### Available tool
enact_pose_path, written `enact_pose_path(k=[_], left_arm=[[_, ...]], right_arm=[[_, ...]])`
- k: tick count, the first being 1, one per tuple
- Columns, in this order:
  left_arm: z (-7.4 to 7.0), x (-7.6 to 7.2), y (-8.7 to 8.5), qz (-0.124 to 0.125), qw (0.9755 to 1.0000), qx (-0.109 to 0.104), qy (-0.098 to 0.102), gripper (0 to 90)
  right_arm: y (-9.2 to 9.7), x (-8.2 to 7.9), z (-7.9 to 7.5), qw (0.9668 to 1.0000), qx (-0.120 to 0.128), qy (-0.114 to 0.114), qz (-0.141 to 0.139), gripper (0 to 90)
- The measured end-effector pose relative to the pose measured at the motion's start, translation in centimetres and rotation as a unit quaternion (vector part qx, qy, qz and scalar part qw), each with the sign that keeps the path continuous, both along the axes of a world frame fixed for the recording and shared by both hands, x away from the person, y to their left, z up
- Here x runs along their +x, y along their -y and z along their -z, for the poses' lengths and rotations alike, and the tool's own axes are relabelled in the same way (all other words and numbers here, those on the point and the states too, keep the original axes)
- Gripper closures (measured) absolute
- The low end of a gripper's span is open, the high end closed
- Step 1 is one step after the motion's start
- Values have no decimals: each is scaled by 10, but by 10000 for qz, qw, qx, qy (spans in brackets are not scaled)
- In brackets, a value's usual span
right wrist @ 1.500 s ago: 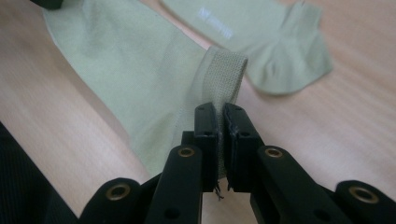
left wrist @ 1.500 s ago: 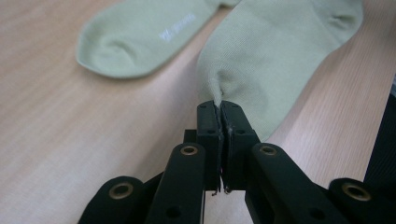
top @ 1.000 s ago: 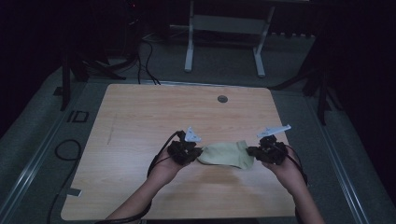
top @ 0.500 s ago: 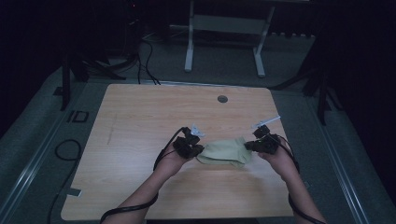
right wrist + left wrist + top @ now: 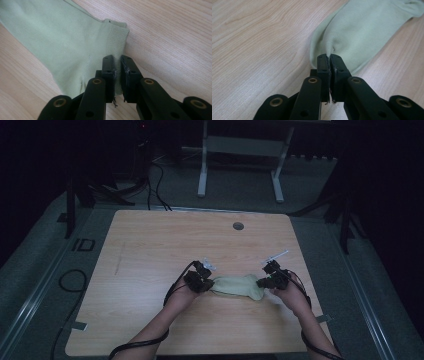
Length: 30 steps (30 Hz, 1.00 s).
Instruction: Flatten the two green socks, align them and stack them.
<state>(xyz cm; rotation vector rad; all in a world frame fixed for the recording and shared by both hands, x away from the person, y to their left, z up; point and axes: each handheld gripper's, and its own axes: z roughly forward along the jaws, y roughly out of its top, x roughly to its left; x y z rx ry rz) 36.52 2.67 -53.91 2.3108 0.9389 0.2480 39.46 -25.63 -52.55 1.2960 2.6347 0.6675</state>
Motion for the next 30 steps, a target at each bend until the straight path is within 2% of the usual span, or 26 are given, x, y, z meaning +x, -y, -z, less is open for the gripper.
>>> enact_pose_path(k=[2,4,6,9,11,12,15,17,18,19,20,22,23,24,30], left_arm=[[3,1,0,-46,10000,-37,-9,769],[5,1,-1,17,9999,-127,-82,703],[4,0,-2,40,9999,-133,-56,633],[-3,-3,-4,-3,9995,-323,38,594],[-3,-3,-4,-3,9995,-323,38,593],[-13,-7,-3,48,9990,-383,220,578],[-20,-12,2,154,9980,-484,377,593],[-20,-12,2,154,9980,-484,377,627],[-20,-15,10,336,9978,-418,397,627],[-18,-16,14,409,9978,-359,377,739],[-16,-16,18,467,9979,-318,326,739],[-8,-14,24,506,9982,-190,265,747],[-4,-12,25,486,9984,-193,205,754],[3,-10,27,443,9989,-109,120,755],[13,-11,24,407,9991,-33,103,754]], right_arm=[[0,1,2,10000,-14,15,50,750],[1,1,3,10000,-14,31,85,686],[3,0,1,9999,-8,66,105,643],[6,-3,-5,9998,67,161,131,635],[7,-4,-7,9997,121,191,135,632],[8,-6,-12,9994,220,238,123,643],[6,-11,-16,9990,355,284,51,708],[4,-12,-16,9989,358,294,19,708],[4,-12,-16,9989,358,294,19,729],[-4,-16,-12,9991,307,264,-111,850],[-6,-17,-10,9993,266,233,-140,877],[-8,-17,-7,9993,233,209,-182,878],[-11,-17,-2,9995,216,145,-196,878],[-12,-17,0,9995,206,119,-226,878],[-13,-15,11,9996,76,96,-272,858]])
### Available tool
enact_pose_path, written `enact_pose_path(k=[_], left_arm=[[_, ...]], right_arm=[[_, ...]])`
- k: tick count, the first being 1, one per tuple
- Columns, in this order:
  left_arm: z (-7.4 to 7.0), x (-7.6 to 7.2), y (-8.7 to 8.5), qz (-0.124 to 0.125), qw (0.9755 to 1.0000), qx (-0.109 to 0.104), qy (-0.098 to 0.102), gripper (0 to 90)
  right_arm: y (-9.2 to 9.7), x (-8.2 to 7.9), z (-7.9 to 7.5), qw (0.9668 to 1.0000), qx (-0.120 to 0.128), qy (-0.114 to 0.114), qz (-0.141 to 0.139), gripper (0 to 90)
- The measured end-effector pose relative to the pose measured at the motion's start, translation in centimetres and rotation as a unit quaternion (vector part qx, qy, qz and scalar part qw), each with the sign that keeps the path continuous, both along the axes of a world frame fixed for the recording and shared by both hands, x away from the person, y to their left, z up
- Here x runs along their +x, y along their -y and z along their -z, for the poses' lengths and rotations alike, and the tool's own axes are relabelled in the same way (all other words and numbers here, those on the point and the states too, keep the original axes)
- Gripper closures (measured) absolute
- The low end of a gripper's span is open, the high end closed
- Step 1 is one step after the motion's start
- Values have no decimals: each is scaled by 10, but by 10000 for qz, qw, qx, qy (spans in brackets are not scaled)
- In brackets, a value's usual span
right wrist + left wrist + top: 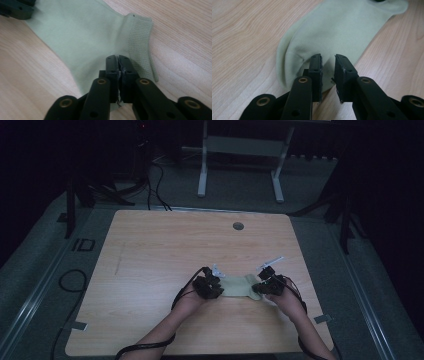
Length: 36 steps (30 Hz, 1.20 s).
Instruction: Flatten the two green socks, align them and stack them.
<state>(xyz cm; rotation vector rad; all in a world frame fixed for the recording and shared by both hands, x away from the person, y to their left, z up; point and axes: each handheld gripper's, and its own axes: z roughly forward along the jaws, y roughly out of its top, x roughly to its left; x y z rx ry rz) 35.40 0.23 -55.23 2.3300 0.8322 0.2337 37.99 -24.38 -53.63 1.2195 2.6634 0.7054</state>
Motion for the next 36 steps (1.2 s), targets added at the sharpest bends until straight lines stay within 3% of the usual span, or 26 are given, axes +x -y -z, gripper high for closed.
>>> enact_pose_path(k=[2,7,11,13,14,15,16,17,20,22,23,25,26,28,32,36], left_arm=[[0,-1,-3,-61,10000,-18,6,754],[0,-1,-8,-105,9999,-4,7,754],[0,-2,-9,-126,9999,-111,-10,732],[-6,-3,-11,-186,9996,-220,54,613],[-6,-3,-11,-186,9996,-220,54,544],[-8,-3,-12,-247,9990,-350,90,508],[-11,-4,-14,-277,9985,-457,138,508],[-14,-4,-15,-307,9980,-504,213,471],[-19,-5,-17,-334,9973,-585,281,312],[-22,-7,-18,-374,9966,-699,235,245],[-22,-8,-18,-330,9965,-743,186,201],[-24,-12,-19,-326,9964,-733,266,172],[-25,-14,-19,-335,9963,-715,338,144],[-26,-16,-21,-390,9958,-764,325,135],[-25,-16,-29,-559,9939,-920,239,67],[-20,-20,-37,-626,9939,-864,269,33]], right_arm=[[0,2,2,9999,100,46,-1,854],[-7,6,1,9999,-2,132,-56,833],[-11,8,0,9999,-16,111,-84,749],[-12,4,-7,9996,178,167,-118,645],[-12,4,-7,9996,178,167,-118,645],[-12,1,-12,9990,308,303,-80,488],[-12,1,-12,9990,308,303,-80,488],[-12,0,-16,9983,406,426,-49,426],[-8,-4,-24,9937,919,646,38,283],[-6,-5,-25,9933,1056,460,72,191],[-6,-5,-25,9932,1084,413,3,178],[-5,-7,-25,9924,1120,507,-38,164],[-4,-11,-25,9907,1142,736,30,145],[-4,-14,-23,9898,1098,907,69,140],[-4,-19,-19,9906,1015,922,-39,138],[-2,-24,-17,9899,993,1017,-9,138]])
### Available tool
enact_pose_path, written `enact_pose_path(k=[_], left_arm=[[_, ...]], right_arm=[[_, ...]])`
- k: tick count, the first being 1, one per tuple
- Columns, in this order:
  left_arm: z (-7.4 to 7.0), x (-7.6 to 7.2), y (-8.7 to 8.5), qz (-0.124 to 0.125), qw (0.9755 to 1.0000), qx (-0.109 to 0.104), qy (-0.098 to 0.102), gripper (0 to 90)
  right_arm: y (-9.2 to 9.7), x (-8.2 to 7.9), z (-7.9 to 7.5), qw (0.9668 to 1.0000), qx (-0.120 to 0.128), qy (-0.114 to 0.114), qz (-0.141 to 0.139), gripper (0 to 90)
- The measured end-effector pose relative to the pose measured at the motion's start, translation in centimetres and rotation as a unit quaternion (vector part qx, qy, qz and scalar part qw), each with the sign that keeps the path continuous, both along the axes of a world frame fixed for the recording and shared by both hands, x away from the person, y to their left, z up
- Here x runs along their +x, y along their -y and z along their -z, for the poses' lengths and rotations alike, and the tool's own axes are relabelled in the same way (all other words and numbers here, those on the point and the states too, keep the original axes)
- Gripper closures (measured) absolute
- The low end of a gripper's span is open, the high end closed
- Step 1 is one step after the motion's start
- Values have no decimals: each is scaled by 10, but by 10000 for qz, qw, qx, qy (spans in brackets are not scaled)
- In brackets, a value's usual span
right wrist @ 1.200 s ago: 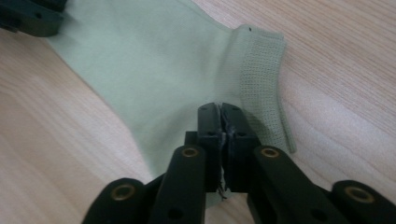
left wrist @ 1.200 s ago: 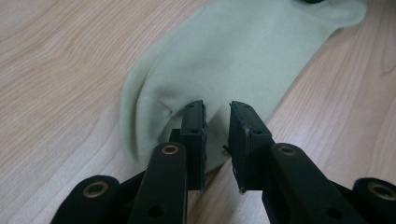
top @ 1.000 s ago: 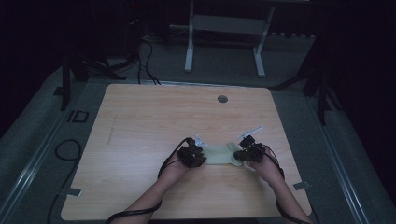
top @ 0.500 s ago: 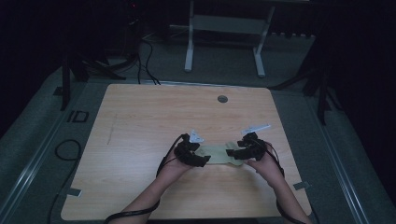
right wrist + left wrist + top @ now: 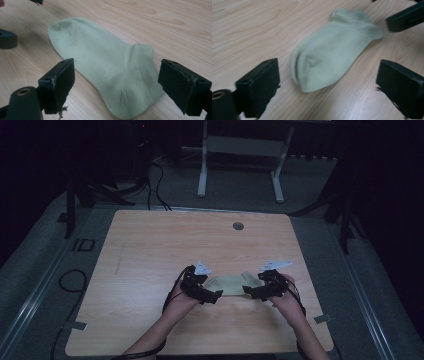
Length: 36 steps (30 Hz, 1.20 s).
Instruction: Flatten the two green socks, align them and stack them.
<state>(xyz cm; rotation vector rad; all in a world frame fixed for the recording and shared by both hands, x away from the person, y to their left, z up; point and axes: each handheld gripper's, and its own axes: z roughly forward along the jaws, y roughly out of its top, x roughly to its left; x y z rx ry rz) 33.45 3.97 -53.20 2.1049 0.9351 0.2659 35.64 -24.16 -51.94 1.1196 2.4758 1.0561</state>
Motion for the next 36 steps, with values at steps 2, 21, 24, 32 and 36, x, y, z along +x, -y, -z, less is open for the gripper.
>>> enact_pose_path(k=[2,21,24,32,36], left_arm=[[1,-1,-4,-46,10000,-8,-11,24],[15,-28,-61,-347,9992,110,162,23],[17,-32,-68,-402,9990,117,174,23],[23,-45,-84,-512,9985,5,193,24],[26,-53,-89,-523,9985,-14,180,24]], right_arm=[[3,-2,0,9999,47,57,78,138],[37,-16,11,9995,-32,137,278,139],[41,-19,12,9995,-33,135,295,139],[54,-26,19,9991,3,111,413,141],[60,-29,24,9990,-1,118,430,141]])
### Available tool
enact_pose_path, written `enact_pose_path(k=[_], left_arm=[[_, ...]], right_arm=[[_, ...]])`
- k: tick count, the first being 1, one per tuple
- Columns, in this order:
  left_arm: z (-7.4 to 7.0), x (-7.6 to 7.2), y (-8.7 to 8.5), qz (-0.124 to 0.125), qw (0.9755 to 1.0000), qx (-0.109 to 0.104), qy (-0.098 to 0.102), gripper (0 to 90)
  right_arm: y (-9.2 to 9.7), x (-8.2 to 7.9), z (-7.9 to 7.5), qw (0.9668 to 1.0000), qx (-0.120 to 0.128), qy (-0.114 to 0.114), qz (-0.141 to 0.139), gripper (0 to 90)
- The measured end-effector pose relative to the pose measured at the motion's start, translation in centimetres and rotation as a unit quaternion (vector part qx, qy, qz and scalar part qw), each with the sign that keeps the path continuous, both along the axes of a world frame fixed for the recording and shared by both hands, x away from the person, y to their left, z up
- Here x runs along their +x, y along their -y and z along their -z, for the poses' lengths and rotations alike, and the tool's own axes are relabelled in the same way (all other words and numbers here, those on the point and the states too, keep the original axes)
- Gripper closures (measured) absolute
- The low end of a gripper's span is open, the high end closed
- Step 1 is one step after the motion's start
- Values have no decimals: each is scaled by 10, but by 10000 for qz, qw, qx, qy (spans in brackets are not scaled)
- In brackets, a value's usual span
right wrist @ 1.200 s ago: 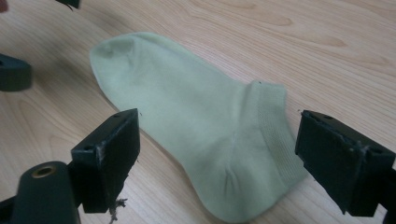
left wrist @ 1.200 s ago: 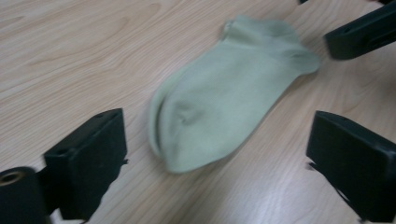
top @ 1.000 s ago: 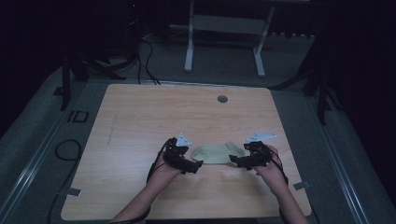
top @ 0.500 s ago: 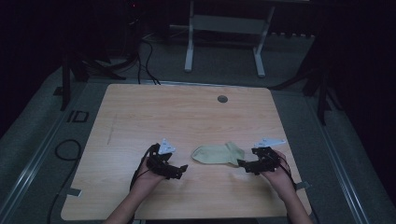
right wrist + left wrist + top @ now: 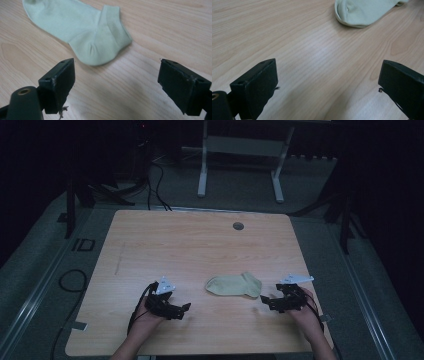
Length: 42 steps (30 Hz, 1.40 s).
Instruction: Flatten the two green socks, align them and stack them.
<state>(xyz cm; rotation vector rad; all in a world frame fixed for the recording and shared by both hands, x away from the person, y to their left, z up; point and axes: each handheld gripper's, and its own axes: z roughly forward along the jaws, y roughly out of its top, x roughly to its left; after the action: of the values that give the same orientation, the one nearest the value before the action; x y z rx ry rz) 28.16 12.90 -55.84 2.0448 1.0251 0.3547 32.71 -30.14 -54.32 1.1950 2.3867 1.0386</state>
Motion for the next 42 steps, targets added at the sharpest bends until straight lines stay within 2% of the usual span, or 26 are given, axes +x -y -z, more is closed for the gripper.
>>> enact_pose_path(k=[5,6,11,18,20,26,32,37,42], left_arm=[[2,-4,-4,-3,10000,-43,-27,23],[3,-6,-11,14,10000,-36,37,24],[5,-8,-26,-275,9996,-77,60,23],[8,-15,-45,-436,9990,-69,71,23],[8,-17,-50,-498,9987,-60,86,23],[9,-23,-67,-640,9978,-160,75,23],[10,-30,-83,-831,9964,-126,90,24],[12,-33,-92,-955,9953,-156,73,24],[13,-37,-98,-1079,9940,-52,171,23]], right_arm=[[8,-4,4,10000,34,-3,73,141],[12,-7,5,9999,45,-2,109,141],[20,-13,9,9998,27,51,168,141],[36,-19,19,9993,12,9,365,140],[39,-22,19,9991,-29,55,427,140],[51,-28,18,9981,60,67,610,140],[58,-32,19,9973,86,66,731,141],[61,-34,20,9968,117,59,787,141],[67,-38,20,9957,181,108,900,139]])
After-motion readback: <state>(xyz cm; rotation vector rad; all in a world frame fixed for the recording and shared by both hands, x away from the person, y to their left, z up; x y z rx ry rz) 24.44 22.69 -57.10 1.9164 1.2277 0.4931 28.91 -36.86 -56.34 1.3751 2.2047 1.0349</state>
